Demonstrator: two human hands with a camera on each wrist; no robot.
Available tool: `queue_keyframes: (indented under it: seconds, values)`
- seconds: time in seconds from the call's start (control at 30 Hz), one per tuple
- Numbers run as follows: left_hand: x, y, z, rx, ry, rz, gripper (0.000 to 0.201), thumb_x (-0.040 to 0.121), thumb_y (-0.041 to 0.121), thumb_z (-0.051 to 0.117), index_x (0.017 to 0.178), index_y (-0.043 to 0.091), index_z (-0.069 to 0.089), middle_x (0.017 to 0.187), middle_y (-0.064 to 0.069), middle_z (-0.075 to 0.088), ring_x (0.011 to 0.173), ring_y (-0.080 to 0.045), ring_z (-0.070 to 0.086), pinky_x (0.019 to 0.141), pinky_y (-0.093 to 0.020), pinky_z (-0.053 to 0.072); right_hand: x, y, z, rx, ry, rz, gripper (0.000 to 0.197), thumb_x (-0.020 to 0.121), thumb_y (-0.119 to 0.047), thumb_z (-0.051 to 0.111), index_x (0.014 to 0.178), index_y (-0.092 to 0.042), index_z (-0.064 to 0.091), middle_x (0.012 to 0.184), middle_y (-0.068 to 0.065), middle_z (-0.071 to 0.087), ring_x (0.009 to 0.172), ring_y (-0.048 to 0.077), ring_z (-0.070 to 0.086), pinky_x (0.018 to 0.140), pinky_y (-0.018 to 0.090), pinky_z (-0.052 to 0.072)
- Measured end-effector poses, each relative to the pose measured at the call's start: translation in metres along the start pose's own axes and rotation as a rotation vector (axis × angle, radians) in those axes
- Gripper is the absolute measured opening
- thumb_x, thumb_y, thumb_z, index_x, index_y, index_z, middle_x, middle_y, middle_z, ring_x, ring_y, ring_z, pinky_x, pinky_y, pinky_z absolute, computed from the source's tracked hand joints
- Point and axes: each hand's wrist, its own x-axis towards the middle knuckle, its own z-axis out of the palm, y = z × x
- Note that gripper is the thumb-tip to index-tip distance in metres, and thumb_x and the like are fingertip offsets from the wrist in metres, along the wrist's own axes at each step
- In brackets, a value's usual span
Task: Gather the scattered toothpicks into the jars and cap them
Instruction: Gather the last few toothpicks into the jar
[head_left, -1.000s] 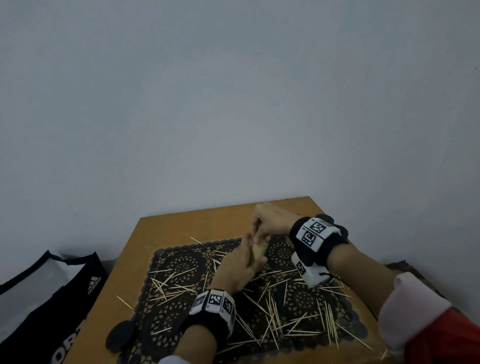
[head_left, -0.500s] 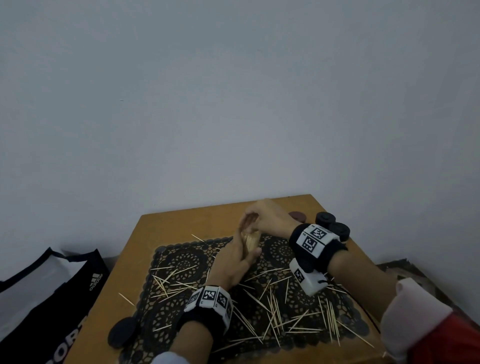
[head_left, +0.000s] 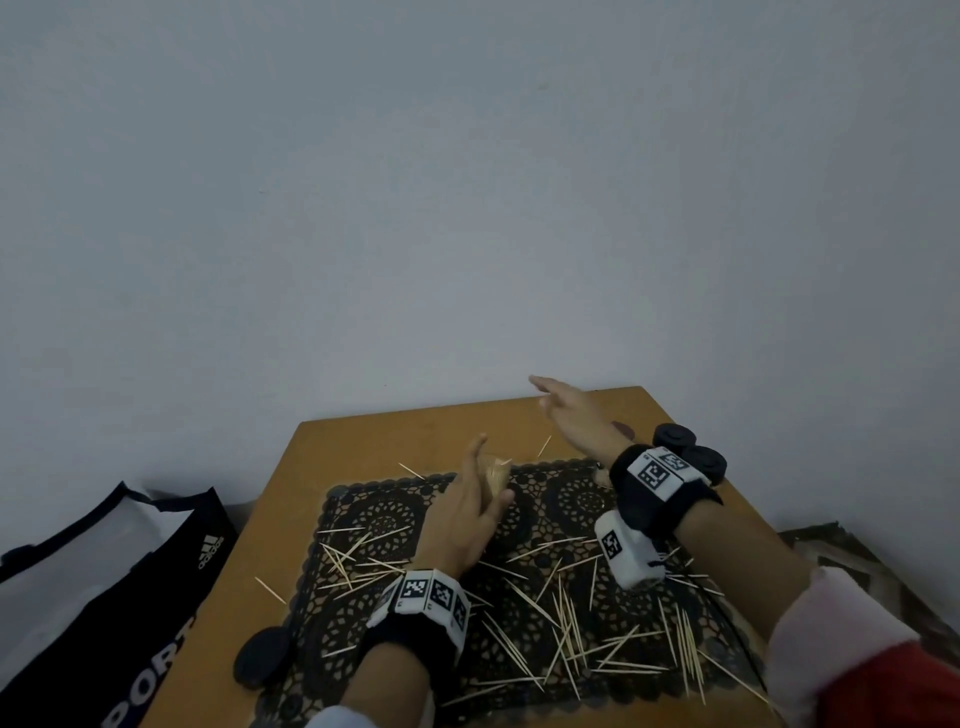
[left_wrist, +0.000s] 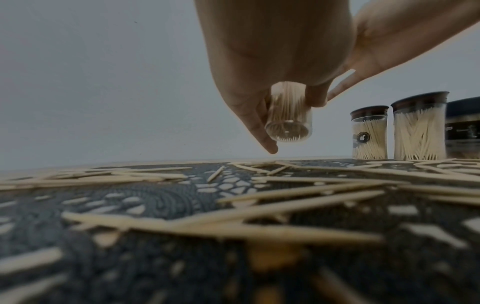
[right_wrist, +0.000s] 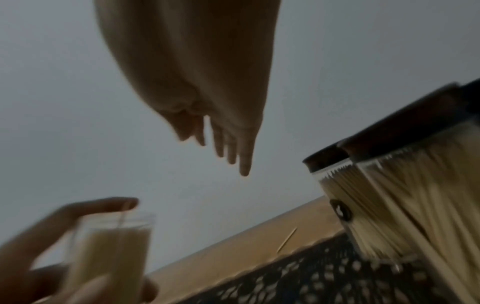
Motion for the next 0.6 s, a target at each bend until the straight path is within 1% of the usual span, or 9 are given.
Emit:
queue_keyframes:
  seconds: [0.03,0.1,0.13,0.2,0.27,0.37,0.47,0.53,0.6]
  values:
    - [0.000,-0.001,0.000,-0.007,0.003,0.017,0.072,0.093,0.064,0.039,0.152,0.039,0.005,0.116,-0.010,0.065,0.096,-0.023,0.064,0.091,-0.043,0.050,0.009,0.005,-0.002,-0.077,0.047,0.042,0.043,0.102,-0.012,0.042,0.145,-0.013,0.039,0.152,0.004,0.037,0.140,0.017,0.033,0.106,0.020,0.025]
    - [0.000,-0.001,-0.001,-0.018,0.002,0.034,0.063,0.093,0.064,0.037,0.148,0.042,0.014,0.126,-0.009,0.061,0.103,-0.023,0.063,0.092,-0.042,0.050,0.025,0.011,0.001,-0.244,0.020,0.115,0.048,0.098,-0.001,0.038,0.144,-0.010,0.041,0.151,0.008,0.039,0.138,0.022,0.036,0.110,0.028,0.028]
    - [-0.001,0.000,-0.001,-0.017,-0.004,0.033,0.060,0.093,0.064,0.037,0.145,0.041,0.019,0.128,-0.008,0.060,0.104,-0.023,0.063,0.092,-0.042,0.050,0.031,0.013,0.005,-0.331,-0.030,0.142,0.049,0.096,0.002,0.037,0.144,-0.009,0.041,0.151,0.009,0.039,0.138,0.024,0.036,0.111,0.031,0.029]
    - [-0.001,0.002,-0.002,-0.011,-0.014,0.033,0.053,0.094,0.064,0.037,0.138,0.037,0.026,0.127,-0.008,0.060,0.101,-0.024,0.063,0.089,-0.041,0.051,0.038,0.015,0.018,-0.501,-0.145,0.193,0.049,0.096,0.003,0.038,0.143,-0.006,0.043,0.149,0.012,0.041,0.136,0.027,0.039,0.111,0.034,0.032]
    - [-0.001,0.002,-0.001,-0.004,-0.018,0.034,0.047,0.094,0.062,0.038,0.132,0.034,0.029,0.123,-0.007,0.062,0.096,-0.024,0.063,0.086,-0.041,0.051,0.044,0.024,0.032,-0.659,-0.221,0.204,0.042,0.097,-0.001,0.041,0.138,-0.004,0.048,0.142,0.015,0.048,0.130,0.029,0.046,0.107,0.036,0.038]
    - [0.000,0.001,0.001,-0.004,0.006,0.022,0.049,0.095,0.060,0.040,0.133,0.030,0.029,0.124,-0.006,0.061,0.099,-0.023,0.063,0.087,-0.038,0.049,0.048,0.035,0.045,-0.865,-0.258,0.197,0.031,0.098,-0.006,0.043,0.124,-0.002,0.058,0.127,0.017,0.059,0.115,0.030,0.058,0.096,0.037,0.048]
    - [0.001,-0.001,0.003,-0.004,0.016,0.020,0.056,0.095,0.059,0.041,0.140,0.028,0.025,0.130,-0.006,0.059,0.106,-0.023,0.062,0.092,-0.036,0.047,0.050,0.037,0.050,-0.983,-0.222,0.139,0.026,0.097,-0.002,0.042,0.115,-0.001,0.060,0.120,0.016,0.061,0.109,0.031,0.060,0.089,0.036,0.049]
    - [0.002,-0.003,0.004,-0.001,0.021,0.037,0.057,0.096,0.059,0.040,0.144,0.036,0.021,0.134,-0.004,0.056,0.110,-0.022,0.060,0.093,-0.037,0.046,0.053,0.034,0.051,-1.054,-0.187,0.066,0.024,0.097,0.001,0.040,0.114,0.000,0.058,0.119,0.016,0.060,0.109,0.031,0.060,0.087,0.035,0.048]
    - [0.003,-0.004,0.005,-0.002,0.015,0.063,0.056,0.097,0.058,0.039,0.147,0.044,0.017,0.137,-0.002,0.054,0.111,-0.020,0.059,0.093,-0.036,0.045,0.053,0.032,0.051,-1.115,-0.195,0.028,0.023,0.098,0.001,0.042,0.114,-0.001,0.057,0.118,0.015,0.059,0.108,0.030,0.060,0.086,0.035,0.047]
